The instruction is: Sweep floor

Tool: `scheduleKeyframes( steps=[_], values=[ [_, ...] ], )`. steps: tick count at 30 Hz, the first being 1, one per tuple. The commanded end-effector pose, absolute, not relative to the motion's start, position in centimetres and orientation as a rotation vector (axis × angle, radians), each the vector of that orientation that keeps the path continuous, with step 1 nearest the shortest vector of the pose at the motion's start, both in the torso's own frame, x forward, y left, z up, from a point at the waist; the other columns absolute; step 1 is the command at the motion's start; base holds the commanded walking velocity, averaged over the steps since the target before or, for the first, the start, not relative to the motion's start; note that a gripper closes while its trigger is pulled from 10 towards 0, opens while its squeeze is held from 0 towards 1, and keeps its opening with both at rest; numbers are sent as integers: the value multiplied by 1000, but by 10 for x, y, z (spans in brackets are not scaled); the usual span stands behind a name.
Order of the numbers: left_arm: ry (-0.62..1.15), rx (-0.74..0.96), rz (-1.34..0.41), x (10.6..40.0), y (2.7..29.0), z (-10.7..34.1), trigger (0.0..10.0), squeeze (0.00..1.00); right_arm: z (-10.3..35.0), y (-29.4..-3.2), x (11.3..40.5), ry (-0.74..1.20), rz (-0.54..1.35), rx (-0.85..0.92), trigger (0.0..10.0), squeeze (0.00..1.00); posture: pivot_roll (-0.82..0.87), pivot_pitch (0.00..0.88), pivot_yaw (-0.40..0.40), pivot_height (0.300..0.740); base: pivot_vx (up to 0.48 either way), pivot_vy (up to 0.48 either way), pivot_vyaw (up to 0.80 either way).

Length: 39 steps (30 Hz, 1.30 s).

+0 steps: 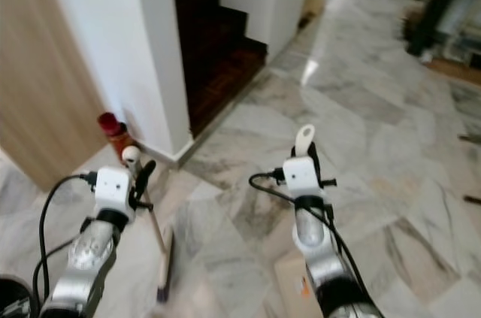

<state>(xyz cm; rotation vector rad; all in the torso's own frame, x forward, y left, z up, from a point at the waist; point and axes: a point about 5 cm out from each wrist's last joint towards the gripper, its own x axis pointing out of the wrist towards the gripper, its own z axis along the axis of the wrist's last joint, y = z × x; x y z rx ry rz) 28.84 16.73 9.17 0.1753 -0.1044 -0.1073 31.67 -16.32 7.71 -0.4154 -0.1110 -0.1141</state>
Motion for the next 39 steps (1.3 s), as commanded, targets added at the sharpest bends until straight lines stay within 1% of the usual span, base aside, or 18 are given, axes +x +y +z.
scheduleKeyframes(
  steps=[1, 3, 19, 22, 23, 36, 39],
  values=[
    [-130, 186, -104, 290, 168, 98, 10000, 0, 84, -162, 319, -150, -112, -416, 10000, 0, 144, 43, 27, 740, 401, 0, 0],
    [-130, 186, -104, 291, 168, 99, 10000, 0, 85, -161, 320, -152, -111, -411, 10000, 0, 142, 55, 29, 740, 416, 0, 0],
    [-130, 178, -105, 291, 168, 98, 10000, 0, 84, -159, 320, -143, -100, -372, 10000, 0, 136, 61, 27, 740, 435, 0, 0],
    [-128, 115, -51, 293, 177, 100, 10000, 0, 72, -168, 317, -40, -194, -50, 10000, 0, 133, 59, 26, 740, 442, 0, 0],
    [-128, 102, -41, 293, 179, 100, 10000, 0, 69, -169, 317, -24, -212, 4, 10000, 0, 133, 59, 26, 740, 442, 0, 0],
    [-127, 68, -35, 293, 177, 99, 10000, 0, 69, -171, 316, -33, -194, -26, 10000, 0, 133, 48, 15, 740, 443, 0, 0],
    [-126, 60, -41, 293, 177, 98, 10000, 0, 70, -172, 316, -36, -189, -62, 10000, 0, 131, 42, 14, 740, 444, 0, 0]
  ],
)
